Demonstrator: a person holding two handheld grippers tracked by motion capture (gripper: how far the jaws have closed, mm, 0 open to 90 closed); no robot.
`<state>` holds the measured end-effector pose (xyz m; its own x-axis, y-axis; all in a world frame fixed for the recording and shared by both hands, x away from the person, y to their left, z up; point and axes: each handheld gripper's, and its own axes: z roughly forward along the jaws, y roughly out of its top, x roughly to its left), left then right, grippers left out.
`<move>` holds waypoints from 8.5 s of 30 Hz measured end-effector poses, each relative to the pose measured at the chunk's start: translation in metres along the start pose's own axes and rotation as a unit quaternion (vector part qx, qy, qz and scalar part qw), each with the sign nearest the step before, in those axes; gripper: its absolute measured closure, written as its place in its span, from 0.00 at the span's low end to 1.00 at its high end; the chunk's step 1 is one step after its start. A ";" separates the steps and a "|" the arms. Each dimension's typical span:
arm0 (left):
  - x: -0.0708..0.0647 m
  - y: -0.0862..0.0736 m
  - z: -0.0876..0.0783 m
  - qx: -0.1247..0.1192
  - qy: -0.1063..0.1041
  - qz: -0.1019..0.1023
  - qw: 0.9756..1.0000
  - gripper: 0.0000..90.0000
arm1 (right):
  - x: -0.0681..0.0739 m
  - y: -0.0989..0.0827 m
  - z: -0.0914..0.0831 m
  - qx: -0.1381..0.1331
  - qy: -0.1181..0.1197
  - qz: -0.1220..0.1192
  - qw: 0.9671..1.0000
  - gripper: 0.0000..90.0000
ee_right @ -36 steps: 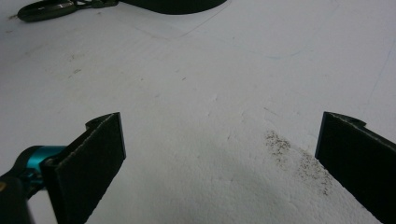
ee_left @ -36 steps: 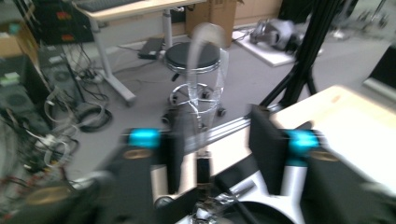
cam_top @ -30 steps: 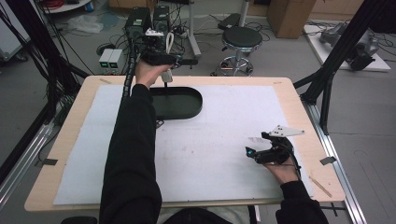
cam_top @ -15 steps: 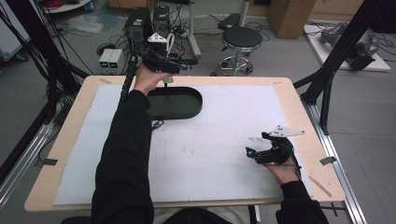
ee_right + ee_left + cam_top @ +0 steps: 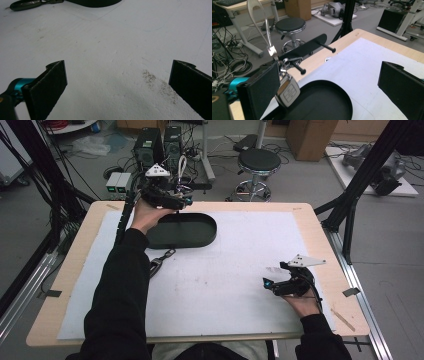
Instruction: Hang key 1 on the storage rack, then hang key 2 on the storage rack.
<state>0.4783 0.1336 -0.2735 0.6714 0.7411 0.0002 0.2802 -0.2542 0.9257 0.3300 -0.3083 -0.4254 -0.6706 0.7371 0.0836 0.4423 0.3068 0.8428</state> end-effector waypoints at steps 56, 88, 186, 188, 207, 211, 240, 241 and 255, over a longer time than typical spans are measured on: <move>-0.001 -0.115 -0.035 0.109 -0.015 -0.019 0.994 0.05 | 0.000 -0.001 0.000 0.008 -0.007 -0.001 1.000 0.01; 0.005 -0.166 -0.014 0.244 -0.033 -0.027 0.969 0.05 | -0.001 -0.001 0.000 0.012 -0.006 -0.003 1.000 0.01; -0.005 -0.081 -0.050 0.146 0.064 0.063 0.985 0.92 | -0.001 -0.001 -0.004 -0.002 -0.012 -0.006 1.000 0.02; -0.002 -0.080 -0.053 0.137 0.068 0.057 0.987 0.92 | -0.001 -0.001 -0.004 0.000 -0.011 -0.006 1.000 0.02; 0.009 -0.041 -0.061 0.109 0.090 0.068 0.988 0.92 | -0.001 -0.001 -0.003 0.002 -0.011 -0.008 1.000 0.02; 0.012 -0.036 -0.059 0.111 0.094 0.063 0.987 0.92 | -0.001 -0.001 -0.003 0.004 -0.011 -0.010 1.000 0.02; 0.020 -0.025 -0.026 0.097 0.139 0.036 0.985 0.92 | 0.000 -0.001 -0.004 0.008 -0.013 -0.008 1.000 0.02; 0.019 -0.025 -0.025 0.101 0.141 0.038 0.984 0.92 | -0.001 -0.001 -0.004 0.006 -0.013 -0.011 1.000 0.02; 0.022 -0.034 0.000 0.115 0.152 0.007 0.982 0.92 | -0.001 -0.002 -0.004 0.007 -0.011 -0.011 1.000 0.02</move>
<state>0.4834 0.1590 -0.3053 0.4505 0.8790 0.1564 0.4431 -0.3723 0.8155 0.3278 -0.3116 -0.4248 -0.6664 0.7437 0.0536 0.4361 0.3305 0.8370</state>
